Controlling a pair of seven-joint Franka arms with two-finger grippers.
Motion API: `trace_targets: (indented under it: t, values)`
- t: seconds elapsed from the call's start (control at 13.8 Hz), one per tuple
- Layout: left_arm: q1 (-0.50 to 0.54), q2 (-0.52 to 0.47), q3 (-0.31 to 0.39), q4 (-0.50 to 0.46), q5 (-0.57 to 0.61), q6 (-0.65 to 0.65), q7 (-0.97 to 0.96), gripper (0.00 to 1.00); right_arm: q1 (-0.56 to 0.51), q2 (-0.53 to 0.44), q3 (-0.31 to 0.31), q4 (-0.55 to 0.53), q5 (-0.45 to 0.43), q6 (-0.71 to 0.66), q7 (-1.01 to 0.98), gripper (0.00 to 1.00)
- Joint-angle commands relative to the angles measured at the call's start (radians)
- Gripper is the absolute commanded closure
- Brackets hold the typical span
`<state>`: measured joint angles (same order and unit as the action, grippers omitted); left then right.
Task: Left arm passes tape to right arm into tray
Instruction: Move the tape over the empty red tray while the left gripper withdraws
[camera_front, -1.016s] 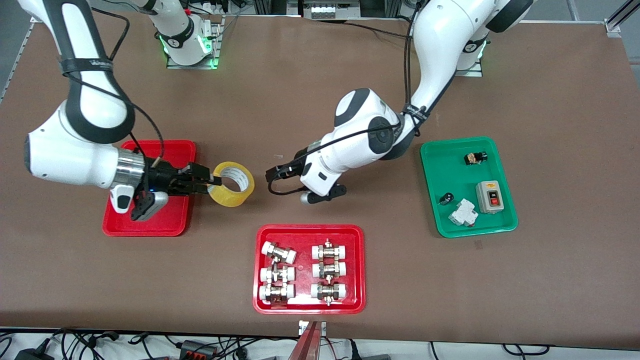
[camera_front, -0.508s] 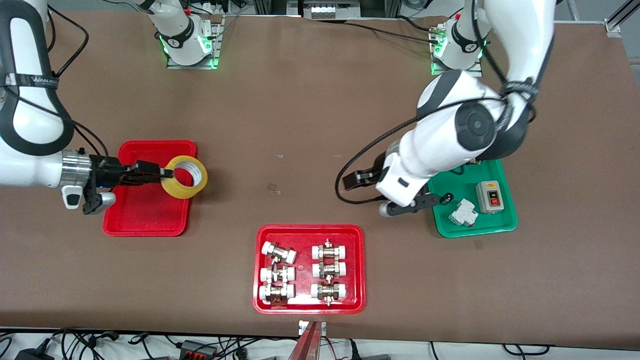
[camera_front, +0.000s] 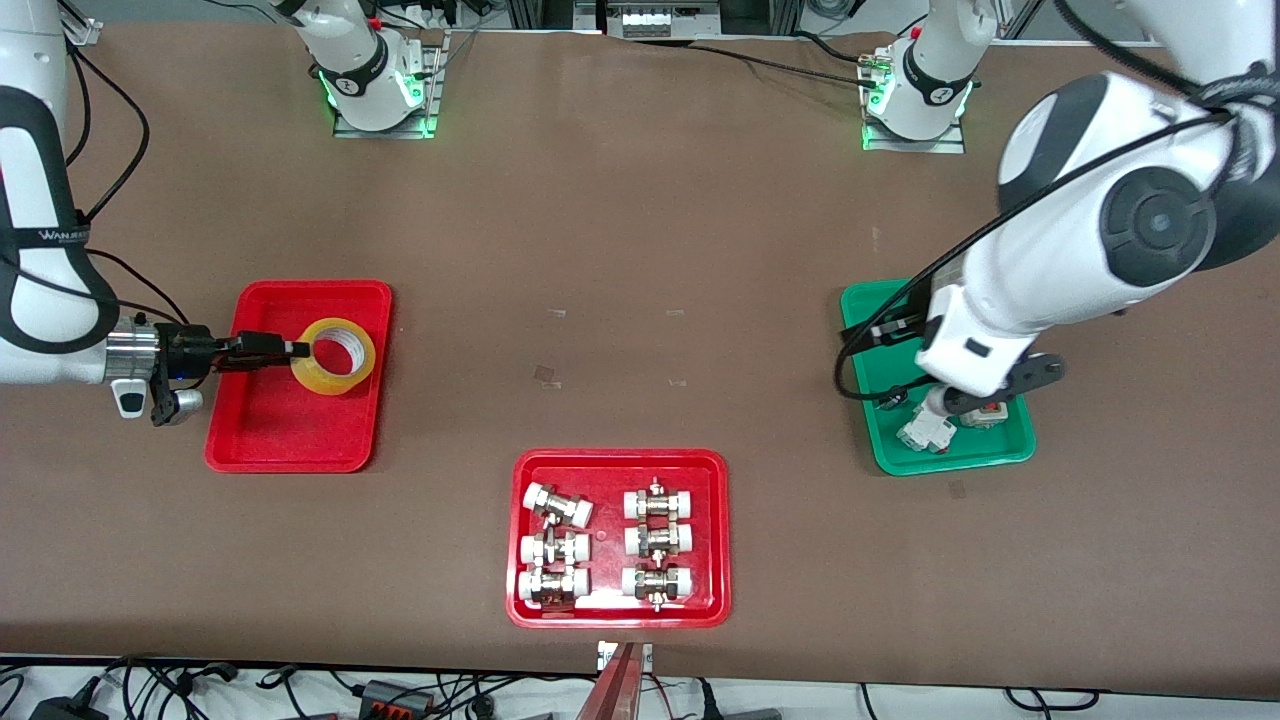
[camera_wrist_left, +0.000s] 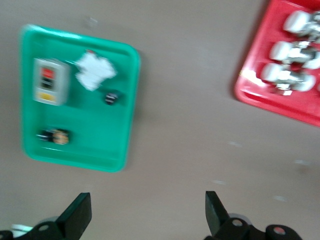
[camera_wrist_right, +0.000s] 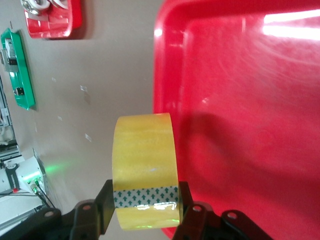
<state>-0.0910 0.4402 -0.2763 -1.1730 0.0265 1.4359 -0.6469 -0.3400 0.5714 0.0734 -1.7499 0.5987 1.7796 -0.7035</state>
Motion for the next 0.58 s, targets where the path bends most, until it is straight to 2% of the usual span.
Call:
trace_targets:
  t: [0.0, 0.07, 0.15, 0.22, 0.29, 0.51]
  values:
    - [0.026, -0.034, -0.006, 0.019, 0.105, -0.093, 0.158, 0.00, -0.040, 0.018, 0.016, 0.012, -0.028, -0.023, -0.053, 0.83]
    - [0.071, -0.041, -0.004, 0.039, 0.107, -0.106, 0.220, 0.00, -0.043, 0.025, 0.016, 0.013, -0.034, -0.019, -0.065, 0.71]
    - [0.095, -0.041, -0.004, 0.041, 0.107, -0.123, 0.283, 0.00, -0.048, 0.027, 0.016, 0.016, -0.040, -0.016, -0.068, 0.39]
    - [0.124, -0.043, -0.004, 0.042, 0.107, -0.146, 0.359, 0.00, -0.047, 0.025, 0.016, 0.021, -0.084, -0.005, -0.076, 0.03]
    - [0.151, -0.044, -0.004, 0.042, 0.110, -0.164, 0.427, 0.00, -0.047, 0.024, 0.017, 0.024, -0.129, 0.019, -0.079, 0.00]
    - [0.157, -0.090, -0.007, 0.026, 0.159, -0.170, 0.472, 0.00, -0.030, 0.007, 0.017, 0.039, -0.255, 0.073, -0.099, 0.00]
